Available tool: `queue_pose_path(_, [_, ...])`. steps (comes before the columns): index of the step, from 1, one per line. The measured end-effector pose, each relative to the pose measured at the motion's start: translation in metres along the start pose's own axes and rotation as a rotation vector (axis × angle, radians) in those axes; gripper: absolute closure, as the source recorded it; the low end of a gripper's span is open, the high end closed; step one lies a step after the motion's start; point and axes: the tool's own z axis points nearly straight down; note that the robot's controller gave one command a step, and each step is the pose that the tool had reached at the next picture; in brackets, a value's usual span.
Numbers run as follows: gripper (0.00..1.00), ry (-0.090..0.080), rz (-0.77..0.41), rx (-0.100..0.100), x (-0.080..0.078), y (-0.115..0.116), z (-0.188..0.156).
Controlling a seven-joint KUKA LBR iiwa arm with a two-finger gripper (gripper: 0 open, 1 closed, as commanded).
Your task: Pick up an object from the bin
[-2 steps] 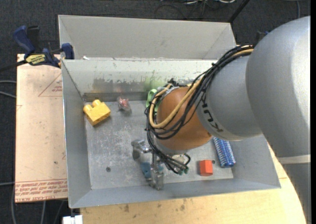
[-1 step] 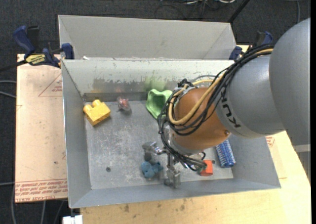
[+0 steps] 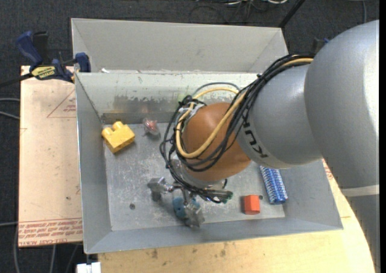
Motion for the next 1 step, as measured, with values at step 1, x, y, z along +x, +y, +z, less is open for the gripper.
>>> queue_pose_path(1, [0.00,0.005,0.060,0.000,0.0274,-0.0426,0.0006])
